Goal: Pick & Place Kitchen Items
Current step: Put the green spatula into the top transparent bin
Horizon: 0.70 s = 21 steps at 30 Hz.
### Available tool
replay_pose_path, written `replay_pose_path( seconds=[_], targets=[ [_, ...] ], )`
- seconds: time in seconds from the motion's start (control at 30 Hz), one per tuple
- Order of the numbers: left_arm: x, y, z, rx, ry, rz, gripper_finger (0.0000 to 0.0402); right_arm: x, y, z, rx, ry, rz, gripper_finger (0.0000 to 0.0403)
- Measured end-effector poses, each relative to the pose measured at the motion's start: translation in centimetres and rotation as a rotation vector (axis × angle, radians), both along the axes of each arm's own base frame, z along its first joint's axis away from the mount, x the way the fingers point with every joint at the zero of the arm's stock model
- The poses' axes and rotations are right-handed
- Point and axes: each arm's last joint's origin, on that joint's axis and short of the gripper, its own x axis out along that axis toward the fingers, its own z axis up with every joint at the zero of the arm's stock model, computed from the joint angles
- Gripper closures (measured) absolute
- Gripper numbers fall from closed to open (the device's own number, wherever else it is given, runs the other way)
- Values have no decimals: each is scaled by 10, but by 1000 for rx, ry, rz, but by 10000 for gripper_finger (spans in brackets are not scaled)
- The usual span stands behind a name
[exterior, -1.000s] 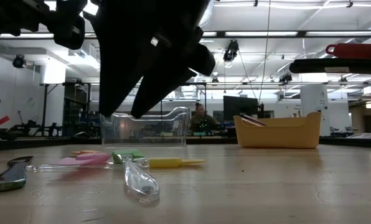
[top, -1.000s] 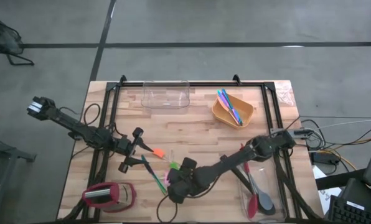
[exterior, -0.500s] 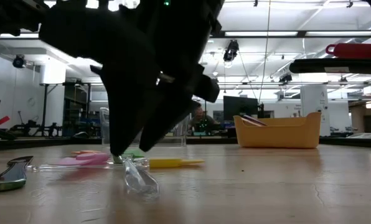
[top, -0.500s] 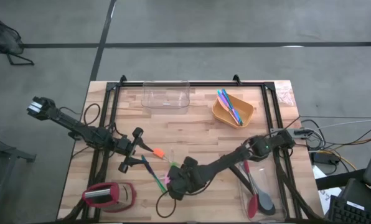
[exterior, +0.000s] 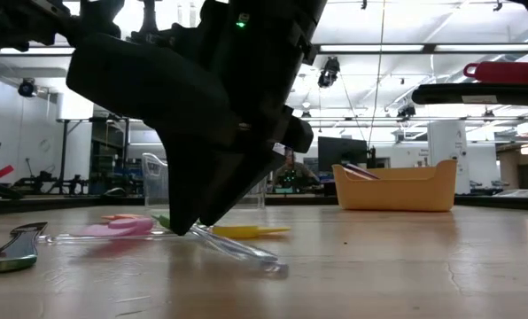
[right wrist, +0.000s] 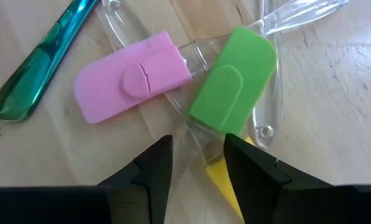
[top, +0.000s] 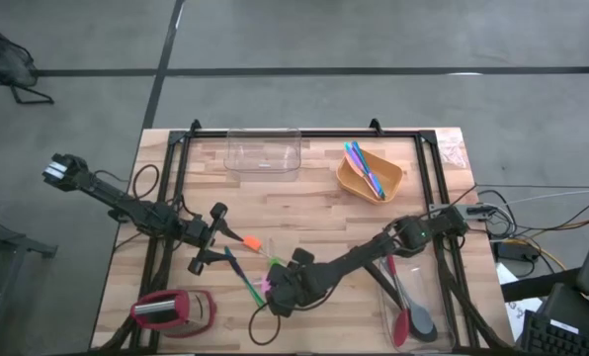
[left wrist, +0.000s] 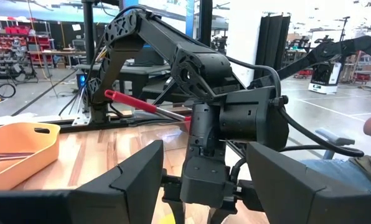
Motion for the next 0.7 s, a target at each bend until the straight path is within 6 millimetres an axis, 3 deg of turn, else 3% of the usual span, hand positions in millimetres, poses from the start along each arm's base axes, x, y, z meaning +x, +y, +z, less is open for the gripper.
replay_pose_path(
  seconds=[0.5,0.7],
  targets=[
    [0,0,0,0,0,0,165,-5,-2,-8,-63,54,95,361],
    [0,0,0,0,0,0,165,-4,-2,-6,-91,47,119,379]
  ],
)
